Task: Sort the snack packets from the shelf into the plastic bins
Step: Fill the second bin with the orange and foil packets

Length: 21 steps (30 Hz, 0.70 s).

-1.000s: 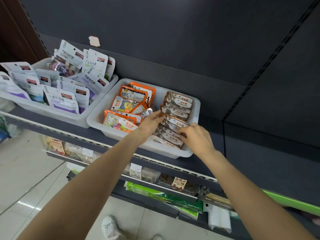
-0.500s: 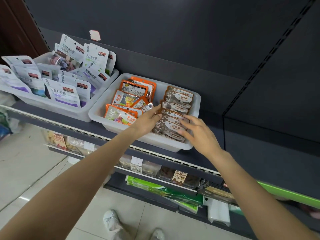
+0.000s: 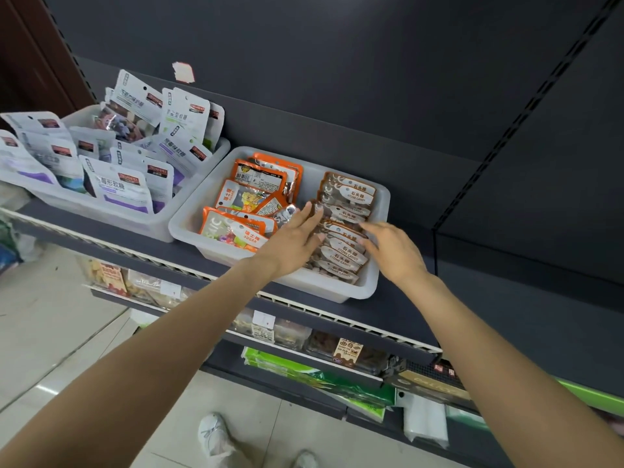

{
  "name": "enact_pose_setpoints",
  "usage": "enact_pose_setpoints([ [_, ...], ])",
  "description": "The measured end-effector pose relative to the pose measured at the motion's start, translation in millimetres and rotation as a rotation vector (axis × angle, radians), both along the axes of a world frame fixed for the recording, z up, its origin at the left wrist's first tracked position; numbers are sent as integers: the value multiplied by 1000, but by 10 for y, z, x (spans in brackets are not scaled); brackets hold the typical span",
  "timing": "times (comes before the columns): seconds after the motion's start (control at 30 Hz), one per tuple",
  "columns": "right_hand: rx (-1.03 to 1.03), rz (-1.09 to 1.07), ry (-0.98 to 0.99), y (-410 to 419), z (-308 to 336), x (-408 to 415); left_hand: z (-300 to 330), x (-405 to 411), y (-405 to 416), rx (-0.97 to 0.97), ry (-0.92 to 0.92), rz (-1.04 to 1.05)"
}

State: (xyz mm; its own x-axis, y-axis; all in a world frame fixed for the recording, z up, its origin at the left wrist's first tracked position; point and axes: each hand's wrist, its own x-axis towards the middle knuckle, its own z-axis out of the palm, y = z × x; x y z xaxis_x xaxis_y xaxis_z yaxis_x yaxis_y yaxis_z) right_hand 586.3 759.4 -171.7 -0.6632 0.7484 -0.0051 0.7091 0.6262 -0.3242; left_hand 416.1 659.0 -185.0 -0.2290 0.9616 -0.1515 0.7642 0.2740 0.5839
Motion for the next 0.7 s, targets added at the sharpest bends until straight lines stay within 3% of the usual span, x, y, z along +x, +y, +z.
enact_pose_setpoints([
  [0.2, 87, -46, -117, 133, -45, -259, 98, -22, 241, 5, -355, 298],
  [0.37, 209, -73, -74, 248, -70, -350, 94, -76, 396, -22, -532, 249],
  [0.47, 117, -1, -84, 256, -105, -334, 133, -64, 422, -68, -551, 235],
  [0.6, 87, 108, -319, 280, -160, -194, -35, -123, 342, -154, -489, 156],
  [0.7, 26, 125, -292, 289, -117, -184, -76, -141, 341, -104, -495, 235],
])
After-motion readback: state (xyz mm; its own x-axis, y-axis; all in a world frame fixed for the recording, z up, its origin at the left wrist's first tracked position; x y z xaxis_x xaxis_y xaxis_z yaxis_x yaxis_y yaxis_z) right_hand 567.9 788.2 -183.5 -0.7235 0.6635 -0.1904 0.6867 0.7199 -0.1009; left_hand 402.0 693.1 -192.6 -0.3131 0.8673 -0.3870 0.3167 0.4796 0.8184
